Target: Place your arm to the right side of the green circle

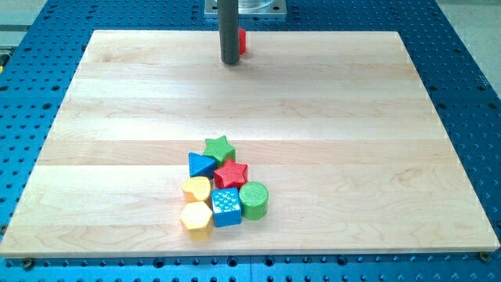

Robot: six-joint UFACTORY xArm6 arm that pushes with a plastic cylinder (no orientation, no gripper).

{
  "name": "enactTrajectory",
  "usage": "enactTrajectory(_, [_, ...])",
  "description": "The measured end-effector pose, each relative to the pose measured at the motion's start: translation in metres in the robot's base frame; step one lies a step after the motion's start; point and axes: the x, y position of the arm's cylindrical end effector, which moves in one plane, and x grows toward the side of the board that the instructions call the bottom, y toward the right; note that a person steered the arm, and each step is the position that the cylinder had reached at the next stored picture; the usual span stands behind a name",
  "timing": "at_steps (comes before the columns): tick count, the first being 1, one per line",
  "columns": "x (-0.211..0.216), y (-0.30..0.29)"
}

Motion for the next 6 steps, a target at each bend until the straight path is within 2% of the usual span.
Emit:
enactTrajectory(2, [0.0, -0.009])
enactTrajectory(3, [0.033, -0.006])
enactTrajectory(5, [0.163, 0.123])
enactTrajectory(6, [0.248, 0.139])
